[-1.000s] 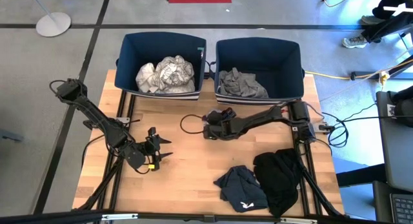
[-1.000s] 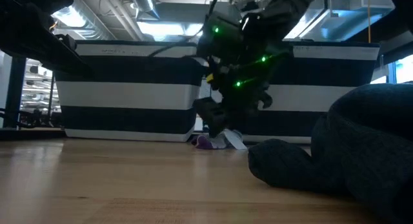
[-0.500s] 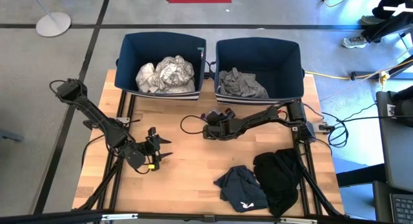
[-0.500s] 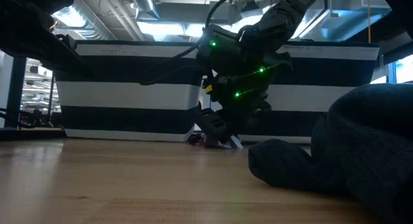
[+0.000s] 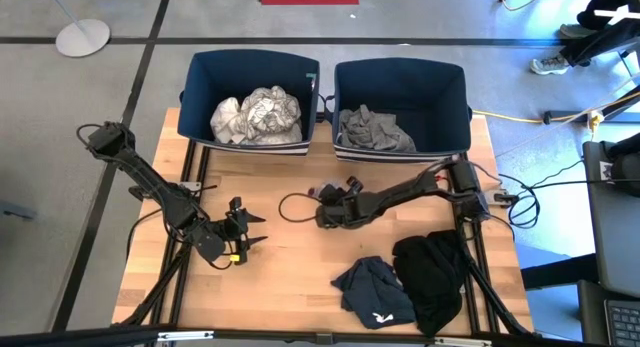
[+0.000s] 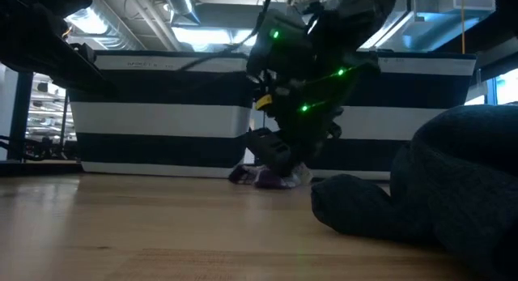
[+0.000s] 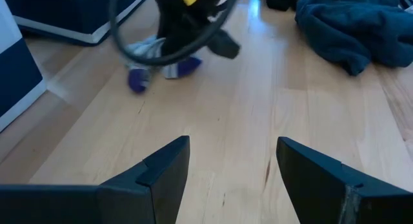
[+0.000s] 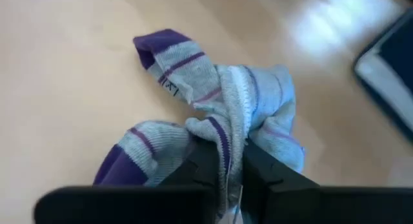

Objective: Sort clothes
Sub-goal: Put the gray patterned sock into the left laundry organizer

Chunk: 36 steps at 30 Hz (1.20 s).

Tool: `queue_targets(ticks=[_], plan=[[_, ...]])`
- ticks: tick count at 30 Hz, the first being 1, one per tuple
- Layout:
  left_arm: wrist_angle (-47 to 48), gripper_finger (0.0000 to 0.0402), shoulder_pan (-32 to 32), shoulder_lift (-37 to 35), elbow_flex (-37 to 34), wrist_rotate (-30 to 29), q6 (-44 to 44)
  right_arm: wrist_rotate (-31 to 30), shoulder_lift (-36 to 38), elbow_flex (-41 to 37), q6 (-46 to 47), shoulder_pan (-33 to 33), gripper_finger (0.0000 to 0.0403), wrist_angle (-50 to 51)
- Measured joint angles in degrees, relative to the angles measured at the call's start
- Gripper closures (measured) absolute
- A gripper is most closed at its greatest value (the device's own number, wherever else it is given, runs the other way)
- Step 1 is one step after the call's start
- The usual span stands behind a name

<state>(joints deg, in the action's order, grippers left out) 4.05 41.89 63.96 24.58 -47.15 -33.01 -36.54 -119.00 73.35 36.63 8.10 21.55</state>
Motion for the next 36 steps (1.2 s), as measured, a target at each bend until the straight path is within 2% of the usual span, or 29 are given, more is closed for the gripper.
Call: queue_targets(ticks=[10,15,23,29,36], plan=[[0.1,0.0179,0.0,0.0,0.0,0.0,0.0,-1.2,8.8,-0.1,-1.1,4.9,0.0370,3.3],[0.1,0.0179,0.0,0.0,0.0,0.0,0.0,-4.7,15.7,-0.1,-1.5,6.9,0.0367,6.7],[0.2,0.0179,0.0,0.0,0.0,0.0,0.3,-8.3,27.7,0.0,-7.2,7.3,0.0366,7.3],[0.5,0.0179,0.0,0.0,0.0,0.0,0.0,-12.9,36.4,0.0,-15.0,4.4,0.0366,7.4],[0.7,0.0179,0.0,0.0,0.0,0.0,-0.2,-14.0,44.5,0.1,-20.1,-4.4,0.0366,9.6]])
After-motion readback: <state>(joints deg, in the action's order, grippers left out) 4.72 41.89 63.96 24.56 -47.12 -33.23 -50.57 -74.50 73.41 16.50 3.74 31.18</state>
